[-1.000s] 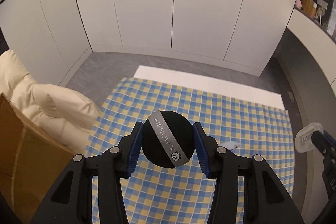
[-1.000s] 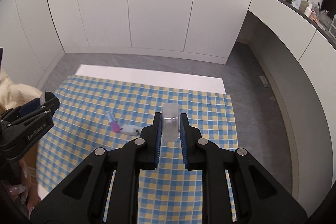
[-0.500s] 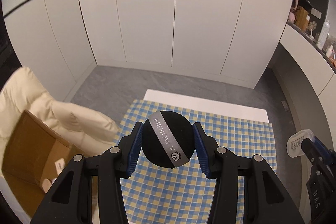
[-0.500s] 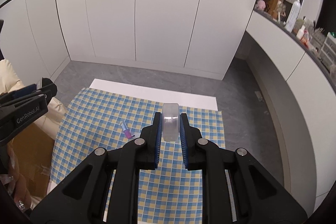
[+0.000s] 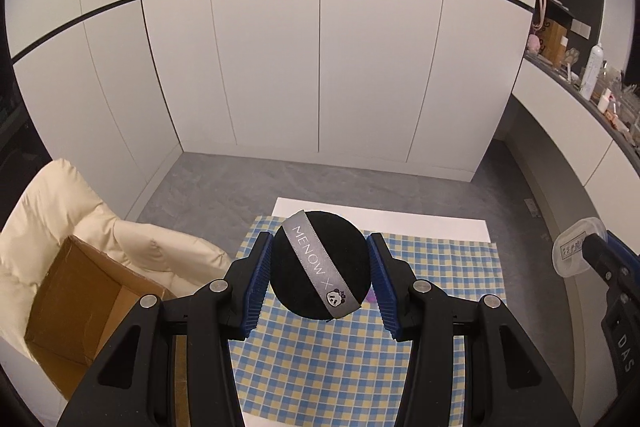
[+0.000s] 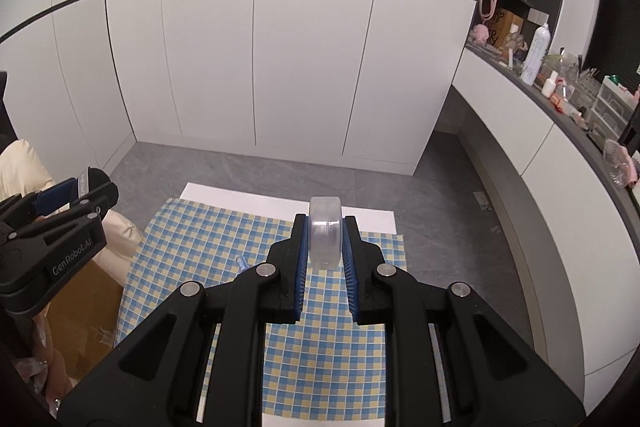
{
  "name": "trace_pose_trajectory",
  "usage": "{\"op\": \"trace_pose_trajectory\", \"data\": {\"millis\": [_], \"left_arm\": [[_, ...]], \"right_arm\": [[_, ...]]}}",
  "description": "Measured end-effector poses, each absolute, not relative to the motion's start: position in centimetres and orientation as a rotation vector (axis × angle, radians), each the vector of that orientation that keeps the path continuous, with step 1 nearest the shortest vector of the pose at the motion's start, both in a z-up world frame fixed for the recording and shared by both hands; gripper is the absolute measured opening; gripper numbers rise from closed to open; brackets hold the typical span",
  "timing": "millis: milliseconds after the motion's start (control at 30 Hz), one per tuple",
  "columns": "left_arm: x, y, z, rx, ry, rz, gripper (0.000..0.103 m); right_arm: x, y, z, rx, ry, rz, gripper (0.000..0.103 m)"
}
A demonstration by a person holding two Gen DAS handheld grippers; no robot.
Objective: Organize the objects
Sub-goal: 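Lift the black puff with the left tool while the right tool lifts the clear case, then carry the puff with the left tool while the right tool carries the case to the cardboard box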
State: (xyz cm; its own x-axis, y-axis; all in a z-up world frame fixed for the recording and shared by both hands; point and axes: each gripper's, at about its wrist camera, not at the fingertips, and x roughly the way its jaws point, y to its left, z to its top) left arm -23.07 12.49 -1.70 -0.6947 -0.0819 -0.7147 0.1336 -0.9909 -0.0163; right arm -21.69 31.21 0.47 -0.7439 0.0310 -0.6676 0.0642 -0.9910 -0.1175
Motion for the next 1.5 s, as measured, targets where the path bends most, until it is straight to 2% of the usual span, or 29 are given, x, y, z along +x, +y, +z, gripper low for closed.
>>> {"op": "trace_pose_trajectory", "data": {"millis": [533, 900, 1500], "left_arm": [[-19.2, 13.6, 2.8, 1.144, 0.103, -2.837, 0.048], [-14.7, 13.5, 2.4, 1.113, 0.075, -2.827, 0.048], [-3.7, 14.7, 2.0, 1.058, -0.02, -2.855, 0.048]], "right_arm": [[-18.7, 31.7, 3.7, 1.109, 0.147, -2.901, 0.017], [-16.0, 32.6, 3.2, 1.155, 0.118, -2.901, 0.017], [-5.3, 32.8, 2.4, 1.104, 0.174, -2.959, 0.017]]}}
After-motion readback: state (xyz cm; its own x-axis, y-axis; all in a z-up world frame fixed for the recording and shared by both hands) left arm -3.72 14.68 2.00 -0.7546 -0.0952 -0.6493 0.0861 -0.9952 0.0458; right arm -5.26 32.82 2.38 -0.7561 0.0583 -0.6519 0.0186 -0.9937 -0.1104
